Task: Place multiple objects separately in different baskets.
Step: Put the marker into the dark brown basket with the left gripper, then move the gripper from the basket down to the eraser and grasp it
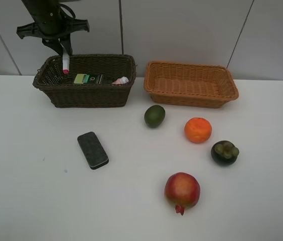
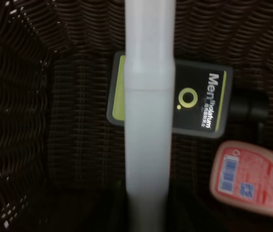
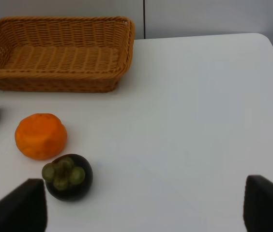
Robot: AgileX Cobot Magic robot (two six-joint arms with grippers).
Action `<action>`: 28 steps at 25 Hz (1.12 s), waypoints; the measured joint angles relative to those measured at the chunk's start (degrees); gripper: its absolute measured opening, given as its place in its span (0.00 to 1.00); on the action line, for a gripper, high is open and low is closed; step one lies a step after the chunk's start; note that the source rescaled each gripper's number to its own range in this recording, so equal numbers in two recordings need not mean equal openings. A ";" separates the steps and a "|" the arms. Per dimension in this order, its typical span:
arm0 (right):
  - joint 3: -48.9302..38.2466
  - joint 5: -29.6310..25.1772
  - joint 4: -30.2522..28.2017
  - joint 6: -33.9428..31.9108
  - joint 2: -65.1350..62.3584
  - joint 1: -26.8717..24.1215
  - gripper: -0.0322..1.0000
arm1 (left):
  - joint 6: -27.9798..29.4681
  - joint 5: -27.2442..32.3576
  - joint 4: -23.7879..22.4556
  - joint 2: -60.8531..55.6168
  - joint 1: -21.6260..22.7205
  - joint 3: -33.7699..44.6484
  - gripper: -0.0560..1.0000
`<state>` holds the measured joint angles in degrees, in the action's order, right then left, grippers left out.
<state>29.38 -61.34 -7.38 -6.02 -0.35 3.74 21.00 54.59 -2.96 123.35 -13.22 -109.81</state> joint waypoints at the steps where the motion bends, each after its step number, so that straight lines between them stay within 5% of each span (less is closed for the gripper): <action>1: 0.00 0.00 0.00 0.00 0.00 0.00 0.72 | -0.11 -0.50 -0.06 1.15 0.00 -0.42 0.13; 3: 0.00 0.00 0.00 0.00 0.00 0.00 0.72 | 0.02 -1.24 -0.13 2.66 0.00 -0.67 0.32; 6: 0.00 0.00 0.00 0.00 0.00 0.00 0.72 | 2.18 -0.78 -0.13 3.08 0.00 -0.67 0.73; 8: 0.00 0.00 0.00 0.00 0.00 0.00 0.72 | 2.90 0.64 -0.13 3.08 0.00 -0.83 0.85; 16: 0.00 0.00 0.00 0.00 0.00 0.00 0.72 | 2.88 14.05 6.82 0.75 0.00 -0.83 0.91; 22: 0.00 0.00 0.00 0.00 0.00 0.00 0.72 | 0.22 14.09 11.51 -4.52 -0.12 0.42 0.91; 28: 0.00 0.00 0.00 0.00 0.00 0.00 0.72 | 1.07 14.09 12.55 -13.00 -4.81 14.39 0.91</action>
<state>29.38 -61.34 -7.38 -6.02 -0.35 3.74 22.08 68.68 9.59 110.36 -18.03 -95.42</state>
